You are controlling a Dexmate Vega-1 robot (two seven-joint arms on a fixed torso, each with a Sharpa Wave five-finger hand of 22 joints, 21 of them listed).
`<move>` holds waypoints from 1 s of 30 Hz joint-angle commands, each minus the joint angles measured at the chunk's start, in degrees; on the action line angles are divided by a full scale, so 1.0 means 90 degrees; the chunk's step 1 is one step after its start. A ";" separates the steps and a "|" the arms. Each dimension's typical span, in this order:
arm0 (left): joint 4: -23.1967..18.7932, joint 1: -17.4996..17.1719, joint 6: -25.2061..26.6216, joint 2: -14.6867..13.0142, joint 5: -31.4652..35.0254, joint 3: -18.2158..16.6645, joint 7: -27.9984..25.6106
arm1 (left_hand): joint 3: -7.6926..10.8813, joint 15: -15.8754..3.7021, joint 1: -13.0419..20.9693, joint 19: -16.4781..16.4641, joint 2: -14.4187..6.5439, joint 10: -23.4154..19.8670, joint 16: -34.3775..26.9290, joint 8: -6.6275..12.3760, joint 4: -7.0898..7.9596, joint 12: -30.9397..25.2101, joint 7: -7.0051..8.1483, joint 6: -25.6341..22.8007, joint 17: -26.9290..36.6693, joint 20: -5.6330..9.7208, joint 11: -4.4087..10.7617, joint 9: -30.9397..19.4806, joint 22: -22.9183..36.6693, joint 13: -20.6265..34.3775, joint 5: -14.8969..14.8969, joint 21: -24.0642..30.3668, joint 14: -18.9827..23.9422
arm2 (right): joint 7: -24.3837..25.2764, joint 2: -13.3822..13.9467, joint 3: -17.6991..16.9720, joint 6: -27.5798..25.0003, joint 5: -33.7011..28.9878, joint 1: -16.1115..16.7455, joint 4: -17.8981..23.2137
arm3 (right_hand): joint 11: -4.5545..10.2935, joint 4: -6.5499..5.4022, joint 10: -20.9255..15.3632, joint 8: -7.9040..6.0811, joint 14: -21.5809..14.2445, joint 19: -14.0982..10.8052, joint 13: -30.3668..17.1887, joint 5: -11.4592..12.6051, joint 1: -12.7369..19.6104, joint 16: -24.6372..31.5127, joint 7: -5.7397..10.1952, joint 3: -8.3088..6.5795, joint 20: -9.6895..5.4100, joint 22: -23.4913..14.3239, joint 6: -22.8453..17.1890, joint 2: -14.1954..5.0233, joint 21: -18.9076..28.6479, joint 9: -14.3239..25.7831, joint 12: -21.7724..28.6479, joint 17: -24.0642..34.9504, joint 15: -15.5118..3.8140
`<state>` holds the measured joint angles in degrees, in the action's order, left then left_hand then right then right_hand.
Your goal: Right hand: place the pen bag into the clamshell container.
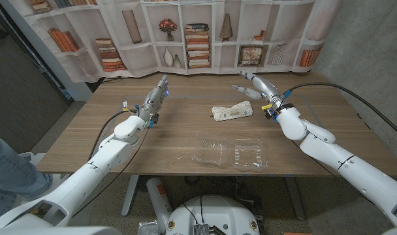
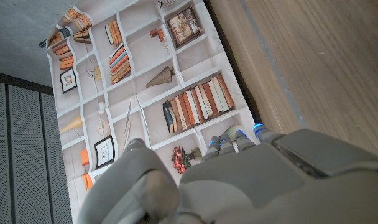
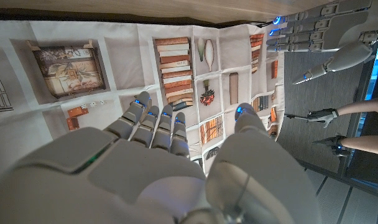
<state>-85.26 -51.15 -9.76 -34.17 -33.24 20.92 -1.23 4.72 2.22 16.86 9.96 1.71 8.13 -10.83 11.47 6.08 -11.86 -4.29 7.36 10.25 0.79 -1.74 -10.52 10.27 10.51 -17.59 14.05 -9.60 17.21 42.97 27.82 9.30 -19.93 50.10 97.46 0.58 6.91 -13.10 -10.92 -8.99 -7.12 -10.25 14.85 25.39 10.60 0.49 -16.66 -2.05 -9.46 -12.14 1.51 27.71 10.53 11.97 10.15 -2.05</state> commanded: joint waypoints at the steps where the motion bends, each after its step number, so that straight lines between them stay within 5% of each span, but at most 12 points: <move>1: 0.0032 0.0032 0.0008 0.0013 -0.0010 0.0001 0.0016 | -0.0044 -0.0010 0.0017 0.0701 -0.0048 -0.0014 0.0002 0.0007 0.0014 -0.0009 0.0018 -0.0016 0.0019 -0.0045 -0.0002 -0.0035 0.0012 0.0025 -0.0025 -0.0035 -0.0340 | -0.0020 0.0122 0.0148 -0.0463 -0.0306 -0.0036 0.0172 | -0.0004 0.0050 0.0006 0.0001 0.0028 -0.0096 -0.0026 0.0029 0.0105 -0.0018 -0.0002 -0.0032 -0.0100 -0.0029 0.0038 0.0010 -0.0022 0.0031 -0.0014 -0.0006 -0.0050; 30: -0.0040 -0.0065 0.0015 -0.0044 -0.0040 -0.0034 0.0015 | -0.0082 -0.0013 0.0030 0.0695 -0.0070 -0.0018 0.0003 0.0007 0.0012 -0.0003 0.0029 -0.0036 0.0019 -0.0062 0.0013 -0.0036 0.0014 0.0026 -0.0019 -0.0081 -0.0336 | -0.0719 0.0353 0.0553 -0.1229 -0.0757 -0.0306 0.0598 | -0.0060 0.0238 0.0172 0.0037 0.0176 -0.0132 -0.0029 0.0034 0.0470 -0.0045 0.0000 -0.0123 0.0035 -0.0028 0.0258 0.0113 -0.0203 0.0034 -0.0064 -0.0008 0.0032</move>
<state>-85.09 -51.36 -9.81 -34.27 -33.53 20.79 -1.02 4.32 2.22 17.08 9.96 1.49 8.13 -10.83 11.47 6.15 -11.86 -4.08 7.15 10.25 0.79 -1.74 -10.52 10.26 10.51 -17.59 13.48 -9.60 13.23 45.47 31.58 0.91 -25.04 48.27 101.69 -0.10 8.71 -11.73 -10.62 -7.66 -7.95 -10.25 14.85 28.87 10.38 0.40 -17.56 -1.84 -9.46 -10.01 2.70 26.04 10.53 11.30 10.02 -1.75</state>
